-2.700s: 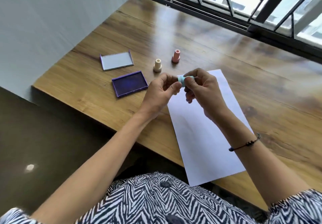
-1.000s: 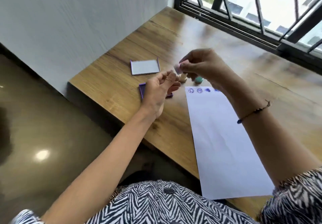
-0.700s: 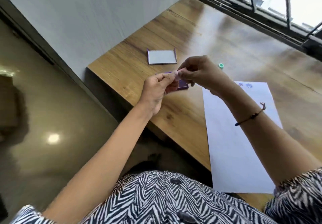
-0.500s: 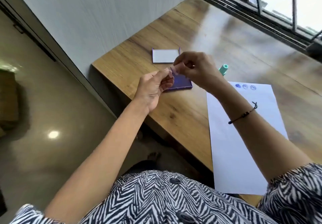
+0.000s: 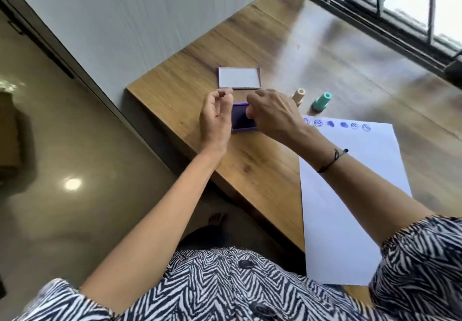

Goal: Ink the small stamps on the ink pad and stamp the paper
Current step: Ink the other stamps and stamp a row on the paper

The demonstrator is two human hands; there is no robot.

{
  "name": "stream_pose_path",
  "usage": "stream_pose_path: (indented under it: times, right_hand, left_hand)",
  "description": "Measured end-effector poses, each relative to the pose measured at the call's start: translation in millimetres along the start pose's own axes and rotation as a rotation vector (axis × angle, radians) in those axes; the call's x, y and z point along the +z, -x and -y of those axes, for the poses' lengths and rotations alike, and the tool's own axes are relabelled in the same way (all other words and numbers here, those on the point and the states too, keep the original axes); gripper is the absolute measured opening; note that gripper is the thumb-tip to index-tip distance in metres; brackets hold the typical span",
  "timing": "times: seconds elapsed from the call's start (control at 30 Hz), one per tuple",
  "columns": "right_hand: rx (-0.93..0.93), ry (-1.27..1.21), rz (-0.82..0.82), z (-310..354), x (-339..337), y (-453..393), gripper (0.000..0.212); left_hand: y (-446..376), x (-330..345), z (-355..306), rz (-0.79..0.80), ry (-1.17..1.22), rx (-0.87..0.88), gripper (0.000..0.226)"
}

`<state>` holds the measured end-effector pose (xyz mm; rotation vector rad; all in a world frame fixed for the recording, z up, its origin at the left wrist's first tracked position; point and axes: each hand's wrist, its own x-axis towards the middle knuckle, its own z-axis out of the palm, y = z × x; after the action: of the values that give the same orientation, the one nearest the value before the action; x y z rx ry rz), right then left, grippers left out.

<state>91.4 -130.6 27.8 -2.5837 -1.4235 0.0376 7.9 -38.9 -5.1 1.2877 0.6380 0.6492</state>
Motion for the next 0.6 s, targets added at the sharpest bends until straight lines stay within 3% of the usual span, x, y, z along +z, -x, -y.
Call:
stream_pose_path:
  times: [0.37,0.6]
  right_hand:
    - [0.094,-0.049,-0.052,-7.4,11.3,9.1,0.010]
    - [0.112,0.012,0.004,-11.8,10.9,6.5,0.011]
  left_hand:
    - [6.5,5.2,10.5,-0.016,-0.079,0.056,0.027]
    - [8.4,5.8,6.6,0.000,-0.126,0.086,0.022]
